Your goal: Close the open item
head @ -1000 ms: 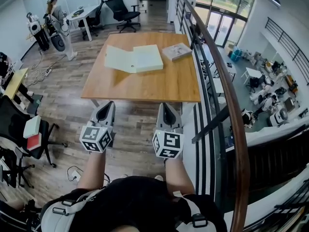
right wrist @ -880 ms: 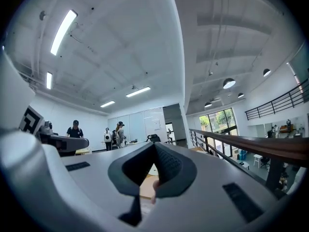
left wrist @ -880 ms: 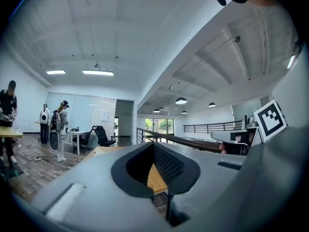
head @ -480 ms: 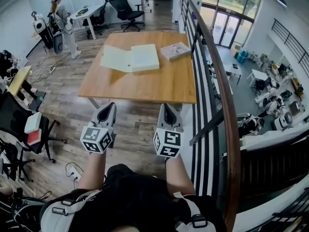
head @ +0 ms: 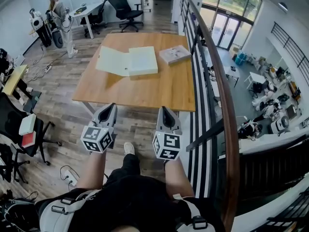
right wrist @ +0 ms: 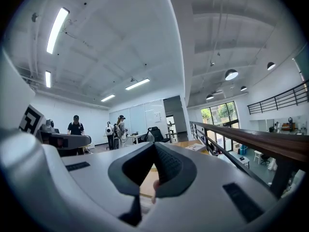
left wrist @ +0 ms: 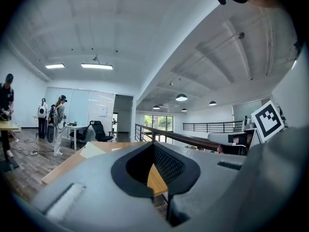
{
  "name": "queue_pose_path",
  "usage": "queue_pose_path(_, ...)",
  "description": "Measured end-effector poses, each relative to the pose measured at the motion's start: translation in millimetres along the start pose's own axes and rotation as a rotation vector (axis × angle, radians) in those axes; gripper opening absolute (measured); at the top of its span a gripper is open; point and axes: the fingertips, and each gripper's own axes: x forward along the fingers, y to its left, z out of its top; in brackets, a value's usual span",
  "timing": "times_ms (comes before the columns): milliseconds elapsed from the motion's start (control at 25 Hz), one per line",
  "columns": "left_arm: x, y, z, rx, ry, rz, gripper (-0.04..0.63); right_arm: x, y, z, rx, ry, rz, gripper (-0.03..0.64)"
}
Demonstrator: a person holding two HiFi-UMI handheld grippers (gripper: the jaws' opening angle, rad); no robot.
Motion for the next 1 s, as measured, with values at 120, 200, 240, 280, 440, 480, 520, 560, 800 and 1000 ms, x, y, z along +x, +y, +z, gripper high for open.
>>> queue_pose_path(120,29,16,-4,-0.017,-0.011,-0.013,0.000,29,-8,-1,-0.022,0.003,-0.014,-0.003)
queue_pose_path(200,52,33,-4,-0.023,-0.010,-0.024,0.000,55,-11,2,-0.039,0.003,-0.035,-0.003)
queue_pose_path(240,64,44,-4,-0.026,-0.006,-0.030,0.000,69,-13,3,-0.042,0.007,-0.047,-0.003)
queue_pose_path(280,77,54,-3,-0.031,0.000,-0.037,0.000,84,-14,4,-0.040,0.013,-0.058,-0.003)
queue_pose_path(440,126,93,9,-0.042,0.009,-0.075,0.000,143,-16,15,-0.028,0.024,-0.082,-0.003)
queue_pose_path(480,137,102,13,-0.028,0.009,-0.080,0.000,156,-15,18,-0.030,0.022,-0.087,-0.003)
queue_pose_path(520,146,110,15,-0.007,0.012,-0.081,0.000,169,-13,21,-0.036,0.021,-0.092,-0.003)
queue_pose_path(560,155,119,16,0.013,0.015,-0.082,0.000,181,-10,23,-0.048,0.022,-0.097,-0.003)
queue_pose_path(800,198,164,9,0.001,0.022,-0.106,0.000,249,-1,21,-0.113,0.064,-0.133,-0.003)
queue_pose_path(1000,219,203,6,-0.034,0.026,-0.109,0.000,295,10,27,-0.125,0.053,-0.125,-0.003)
